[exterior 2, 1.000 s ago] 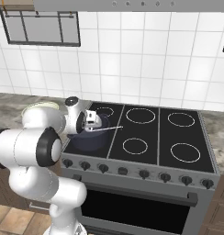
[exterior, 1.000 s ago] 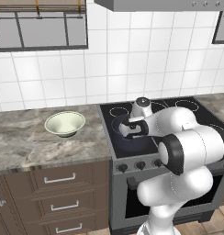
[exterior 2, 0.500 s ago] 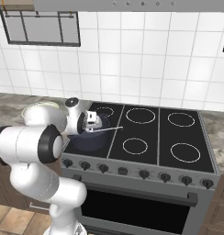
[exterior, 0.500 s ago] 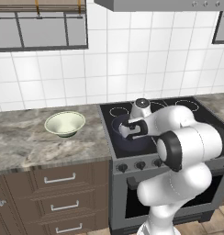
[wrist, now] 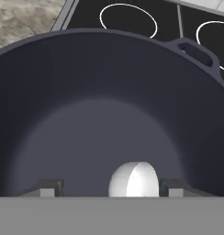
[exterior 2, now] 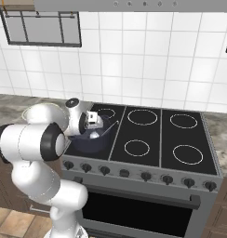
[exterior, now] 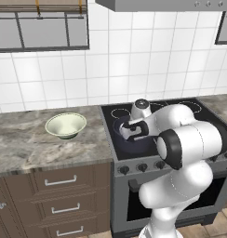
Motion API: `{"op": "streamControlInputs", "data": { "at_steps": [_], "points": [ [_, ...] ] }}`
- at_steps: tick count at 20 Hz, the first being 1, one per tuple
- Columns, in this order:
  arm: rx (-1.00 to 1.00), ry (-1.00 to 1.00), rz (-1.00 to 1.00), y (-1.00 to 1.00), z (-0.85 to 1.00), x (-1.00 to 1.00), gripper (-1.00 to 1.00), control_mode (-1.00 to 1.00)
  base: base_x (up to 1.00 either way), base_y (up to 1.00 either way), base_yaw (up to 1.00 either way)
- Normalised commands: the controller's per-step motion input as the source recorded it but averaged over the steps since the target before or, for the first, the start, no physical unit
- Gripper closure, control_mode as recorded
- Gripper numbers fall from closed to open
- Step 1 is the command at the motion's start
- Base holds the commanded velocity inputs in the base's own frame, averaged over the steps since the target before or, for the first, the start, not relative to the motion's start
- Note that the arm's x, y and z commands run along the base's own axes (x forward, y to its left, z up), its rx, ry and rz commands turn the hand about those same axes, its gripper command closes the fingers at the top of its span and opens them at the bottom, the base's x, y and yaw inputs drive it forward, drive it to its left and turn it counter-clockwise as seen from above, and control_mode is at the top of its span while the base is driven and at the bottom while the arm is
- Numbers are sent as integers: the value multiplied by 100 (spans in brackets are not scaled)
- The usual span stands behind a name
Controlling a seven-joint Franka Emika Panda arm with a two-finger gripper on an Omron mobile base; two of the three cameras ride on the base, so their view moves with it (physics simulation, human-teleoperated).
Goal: Open the cabinet and move the ladle to the pot. Then close the cabinet.
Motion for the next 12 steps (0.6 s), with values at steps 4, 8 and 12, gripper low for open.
{"op": "streamControlInputs", "data": {
  "at_steps": [4,8,12],
  "points": [
    [0,-6,0,0,1,0,-100,-100,0,0,0],
    [0,-8,0,0,17,-2,-100,-100,0,0,0],
    [7,-16,0,-3,79,-42,-100,-100,0,0,0]
  ]
}}
